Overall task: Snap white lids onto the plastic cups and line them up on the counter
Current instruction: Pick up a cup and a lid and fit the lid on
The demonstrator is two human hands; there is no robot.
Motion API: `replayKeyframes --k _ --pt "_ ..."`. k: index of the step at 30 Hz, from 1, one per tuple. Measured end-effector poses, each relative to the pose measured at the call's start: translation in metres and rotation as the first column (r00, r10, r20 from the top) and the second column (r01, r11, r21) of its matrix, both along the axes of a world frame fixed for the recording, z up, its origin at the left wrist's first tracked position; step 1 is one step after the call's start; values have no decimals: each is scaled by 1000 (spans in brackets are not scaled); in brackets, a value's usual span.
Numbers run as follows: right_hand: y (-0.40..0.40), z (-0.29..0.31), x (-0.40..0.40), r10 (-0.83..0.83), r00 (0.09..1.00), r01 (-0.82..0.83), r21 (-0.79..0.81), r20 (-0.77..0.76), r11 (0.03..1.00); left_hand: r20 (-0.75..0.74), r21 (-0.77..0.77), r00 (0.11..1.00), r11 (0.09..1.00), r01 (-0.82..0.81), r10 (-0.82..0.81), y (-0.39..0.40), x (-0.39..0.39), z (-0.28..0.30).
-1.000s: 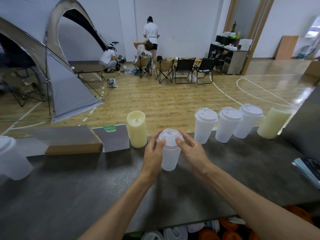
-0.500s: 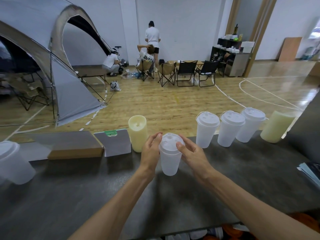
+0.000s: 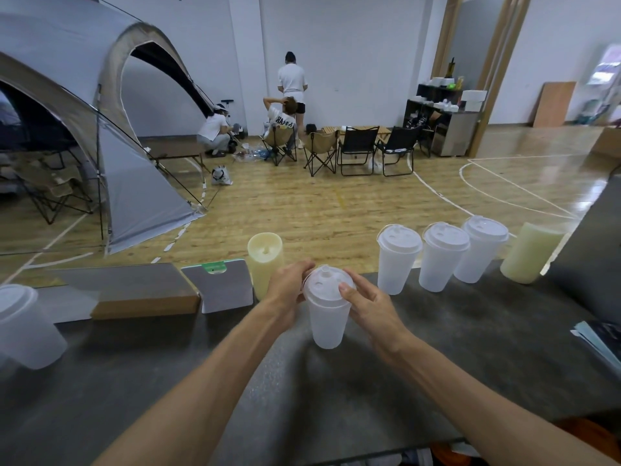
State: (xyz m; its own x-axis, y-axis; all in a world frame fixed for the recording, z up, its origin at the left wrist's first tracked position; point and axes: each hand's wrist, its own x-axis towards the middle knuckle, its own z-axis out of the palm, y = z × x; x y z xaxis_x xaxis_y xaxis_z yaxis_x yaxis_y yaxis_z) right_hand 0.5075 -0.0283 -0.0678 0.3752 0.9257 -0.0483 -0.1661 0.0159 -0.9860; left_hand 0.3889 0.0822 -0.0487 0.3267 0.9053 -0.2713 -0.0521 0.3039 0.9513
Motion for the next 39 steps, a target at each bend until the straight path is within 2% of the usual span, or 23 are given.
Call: replayKeyframes --k 5,7,9,12,17,20,25,31,39 --pt "1 1 -1 5 1000 -5 0 20 1000 -72 -93 982 981 169 -176 11 4 20" --pt "0 2 -1 0 1000 0 -2 22 1000 -86 -75 985 987 142 -148 12 5 24" --pt "0 3 -1 -5 1000 5 -4 20 1000 -62 -19 993 995 96 -97 12 5 22" --pt "-1 4 -2 -6 1000 6 -1 24 1000 -60 127 991 984 122 -115 13 1 17" --pt "-1 6 -3 -16 999 17 -5 48 1000 -248 329 951 908 260 -182 20 -6 21" --pt "-1 6 -3 -20 998 21 -2 62 1000 -333 361 924 879 311 -190 21 -2 27" --pt "-3 8 -3 -15 997 15 -6 71 1000 -421 302 884 888 347 -203 22 5 34" --pt "-1 8 -3 -8 997 10 -29 78 1000 -352 79 885 933 352 -304 27 4 36" --pt "4 -1 1 -15 998 16 -8 67 1000 -260 -26 893 927 375 -369 34 2 25"
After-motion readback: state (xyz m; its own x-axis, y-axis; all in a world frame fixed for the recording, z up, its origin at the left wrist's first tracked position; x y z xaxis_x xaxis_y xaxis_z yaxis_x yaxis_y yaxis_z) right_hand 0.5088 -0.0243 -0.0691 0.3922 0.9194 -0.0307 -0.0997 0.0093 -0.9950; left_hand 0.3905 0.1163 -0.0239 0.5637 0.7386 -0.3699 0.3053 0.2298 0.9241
